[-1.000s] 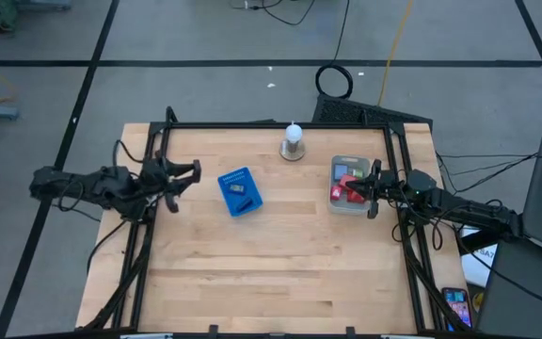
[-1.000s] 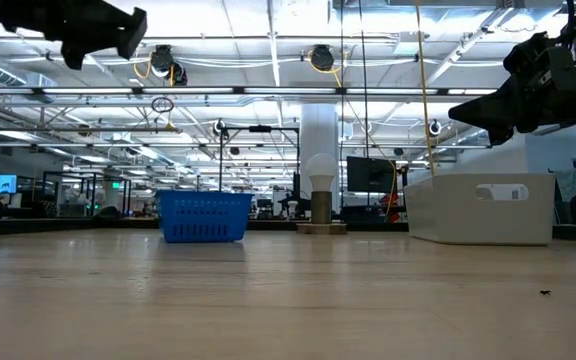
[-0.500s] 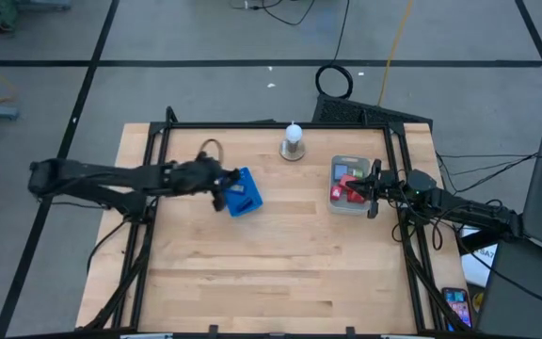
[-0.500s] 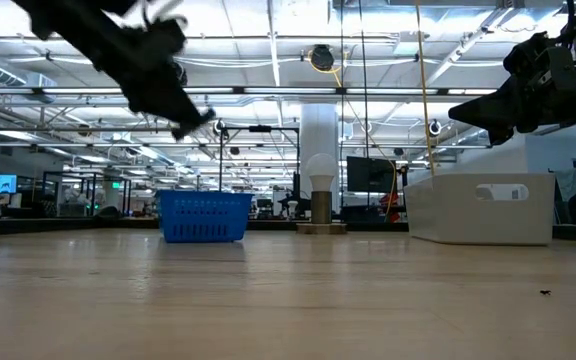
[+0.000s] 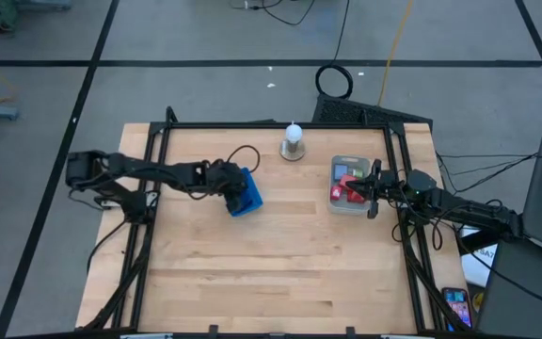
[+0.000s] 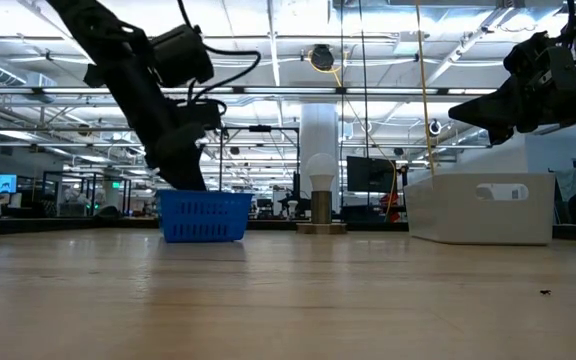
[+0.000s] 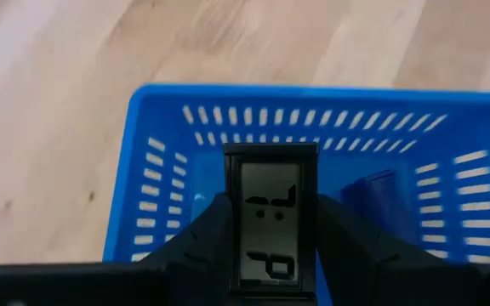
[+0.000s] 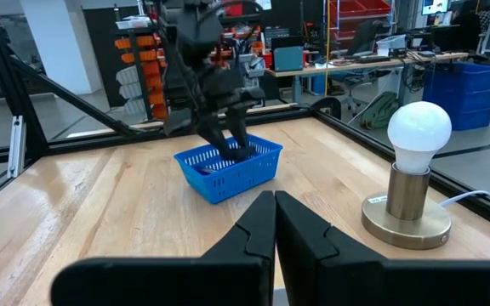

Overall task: Pick & Place Office items
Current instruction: Put the black digital clock into the blue bin, then return to Home Position

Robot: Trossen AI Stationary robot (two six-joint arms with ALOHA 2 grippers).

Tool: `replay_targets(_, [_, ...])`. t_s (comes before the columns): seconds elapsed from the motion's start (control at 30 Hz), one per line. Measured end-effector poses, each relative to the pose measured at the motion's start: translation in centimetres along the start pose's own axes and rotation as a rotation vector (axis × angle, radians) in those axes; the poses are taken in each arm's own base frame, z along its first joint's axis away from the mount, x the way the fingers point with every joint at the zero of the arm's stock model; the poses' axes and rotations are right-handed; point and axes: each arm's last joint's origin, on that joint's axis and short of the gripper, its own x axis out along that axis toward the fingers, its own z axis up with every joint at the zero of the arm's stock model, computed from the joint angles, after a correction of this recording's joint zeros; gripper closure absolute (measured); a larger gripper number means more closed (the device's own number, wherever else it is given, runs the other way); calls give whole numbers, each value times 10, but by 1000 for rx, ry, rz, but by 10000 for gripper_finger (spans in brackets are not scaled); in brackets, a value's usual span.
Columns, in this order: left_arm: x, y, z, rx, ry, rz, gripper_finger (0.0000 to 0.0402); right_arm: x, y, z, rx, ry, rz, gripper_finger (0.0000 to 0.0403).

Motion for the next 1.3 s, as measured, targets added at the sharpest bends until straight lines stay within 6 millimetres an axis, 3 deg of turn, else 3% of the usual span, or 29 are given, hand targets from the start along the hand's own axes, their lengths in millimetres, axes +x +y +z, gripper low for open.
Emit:
replay_targets(0.2, [6, 1, -3, -3, 32, 9, 267, 0, 0, 0, 0, 0, 0, 403])
replay_targets(0.53, [5, -1, -2, 0, 20, -27, 125, 0, 0, 0, 0, 0, 0, 403])
replay_targets(0.73, [-19, -1, 9, 44, -93, -75, 98, 0, 0, 0, 0, 0, -1, 403])
replay_targets(0.97, [-80, -4, 21, 248, -360, -111, 145, 0, -2, 0, 2, -5, -61, 403])
replay_targets(1.13, [-124, 3, 13, 283, -517, -117, 204, 0, -3, 0, 4, -6, -88, 403])
replay_targets(1.3, [-162, 16, -7, 308, -651, -105, 283, 0, -2, 0, 19, -6, -79, 403])
